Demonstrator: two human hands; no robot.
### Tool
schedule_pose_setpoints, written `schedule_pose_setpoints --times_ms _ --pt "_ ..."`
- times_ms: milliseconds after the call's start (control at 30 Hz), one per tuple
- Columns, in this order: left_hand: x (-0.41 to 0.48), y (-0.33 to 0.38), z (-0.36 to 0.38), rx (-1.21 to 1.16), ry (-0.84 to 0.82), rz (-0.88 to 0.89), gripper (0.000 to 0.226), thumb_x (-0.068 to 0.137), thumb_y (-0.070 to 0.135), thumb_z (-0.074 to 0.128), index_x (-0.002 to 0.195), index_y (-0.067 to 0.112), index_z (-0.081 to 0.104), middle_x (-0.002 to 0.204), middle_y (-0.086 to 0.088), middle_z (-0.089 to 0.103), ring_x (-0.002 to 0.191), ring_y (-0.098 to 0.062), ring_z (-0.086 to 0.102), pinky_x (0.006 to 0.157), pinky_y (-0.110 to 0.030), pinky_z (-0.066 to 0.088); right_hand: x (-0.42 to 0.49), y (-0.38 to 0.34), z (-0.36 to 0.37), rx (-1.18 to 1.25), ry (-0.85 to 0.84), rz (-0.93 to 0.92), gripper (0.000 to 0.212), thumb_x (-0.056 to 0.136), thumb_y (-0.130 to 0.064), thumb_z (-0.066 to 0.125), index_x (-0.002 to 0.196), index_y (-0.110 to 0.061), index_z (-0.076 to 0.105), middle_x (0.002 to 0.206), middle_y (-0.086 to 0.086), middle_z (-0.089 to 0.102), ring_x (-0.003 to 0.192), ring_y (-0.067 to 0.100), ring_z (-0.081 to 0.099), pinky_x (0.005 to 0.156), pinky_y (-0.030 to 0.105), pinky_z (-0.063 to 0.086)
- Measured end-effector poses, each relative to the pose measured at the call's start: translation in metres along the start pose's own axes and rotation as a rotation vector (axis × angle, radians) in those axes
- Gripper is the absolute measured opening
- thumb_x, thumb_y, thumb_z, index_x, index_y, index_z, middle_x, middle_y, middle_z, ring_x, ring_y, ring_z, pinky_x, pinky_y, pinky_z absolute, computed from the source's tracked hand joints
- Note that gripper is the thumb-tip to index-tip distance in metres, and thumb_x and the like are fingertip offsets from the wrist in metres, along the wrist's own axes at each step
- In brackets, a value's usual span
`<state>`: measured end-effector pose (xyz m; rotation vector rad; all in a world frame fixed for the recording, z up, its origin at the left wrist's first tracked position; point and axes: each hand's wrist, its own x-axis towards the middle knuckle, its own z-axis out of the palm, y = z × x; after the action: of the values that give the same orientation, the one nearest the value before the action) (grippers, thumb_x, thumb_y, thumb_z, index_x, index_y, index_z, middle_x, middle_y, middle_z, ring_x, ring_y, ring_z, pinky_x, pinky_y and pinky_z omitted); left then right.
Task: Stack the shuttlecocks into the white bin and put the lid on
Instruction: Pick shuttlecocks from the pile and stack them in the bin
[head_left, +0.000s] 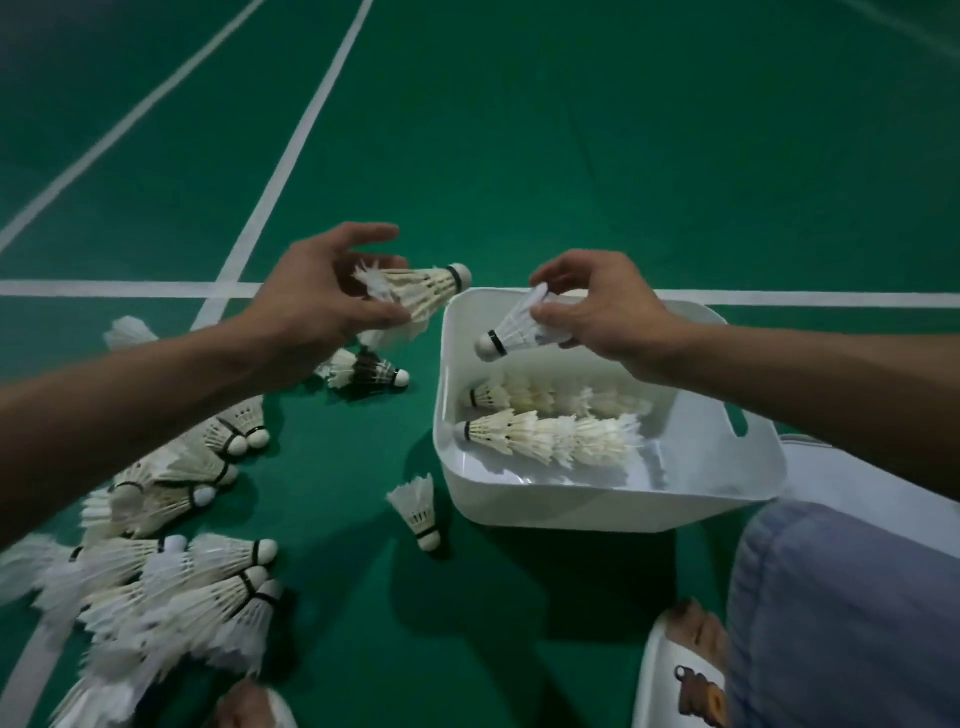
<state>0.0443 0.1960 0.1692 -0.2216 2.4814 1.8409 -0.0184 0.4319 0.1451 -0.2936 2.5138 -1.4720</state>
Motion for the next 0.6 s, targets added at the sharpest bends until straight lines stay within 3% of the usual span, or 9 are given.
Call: schedule_pose_setpoints --times_ms 100,267,433,600 --pt "0.005 -0.004 0.032 0.003 -0.095 -0.005 0.077 0.071 -0.012 0.069 0.137 0.021 0.047 0.116 0.005 0.063 0.088 -0.009 0.070 0.069 -0.020 0.057 -0.007 0.029 -0.014 0.025 -0.014 0.109 0.025 0.084 -0.004 0.069 0.106 -0.015 0.063 0.106 0.001 0.064 0.087 0.020 0.067 0.069 0.034 0.060" --pt "0.028 -0.024 0.082 0.093 -0.341 -0.056 0.080 0.071 -0.015 0.070 0.137 0.023 0.047 0.114 0.000 0.066 0.091 -0.018 0.070 0.077 -0.027 0.058 -0.011 0.070 -0.038 -0.063 0.037 0.238 0.026 0.082 -0.002 0.071 0.106 -0.010 0.064 0.105 0.004 0.064 0.087 0.022 0.067 0.064 0.036 0.061" --pt "0.066 -0.030 0.119 0.176 -0.776 -0.233 0.095 0.070 -0.019 0.068 0.142 0.033 0.036 0.108 -0.010 0.070 0.092 -0.025 0.070 0.077 -0.036 0.059 -0.010 0.107 -0.066 -0.161 0.131 0.320 0.024 0.082 -0.003 0.073 0.102 -0.012 0.064 0.106 0.005 0.064 0.084 0.024 0.067 0.064 0.040 0.061" --pt "0.093 -0.028 0.166 0.338 -1.200 -0.352 0.102 0.074 -0.019 0.064 0.144 0.043 0.025 0.116 -0.018 0.065 0.103 -0.030 0.066 0.082 -0.042 0.057 -0.010 0.133 -0.078 -0.271 0.168 0.345 0.032 0.079 -0.007 0.076 0.107 -0.014 0.064 0.110 0.003 0.062 0.083 0.022 0.066 0.063 0.042 0.061"
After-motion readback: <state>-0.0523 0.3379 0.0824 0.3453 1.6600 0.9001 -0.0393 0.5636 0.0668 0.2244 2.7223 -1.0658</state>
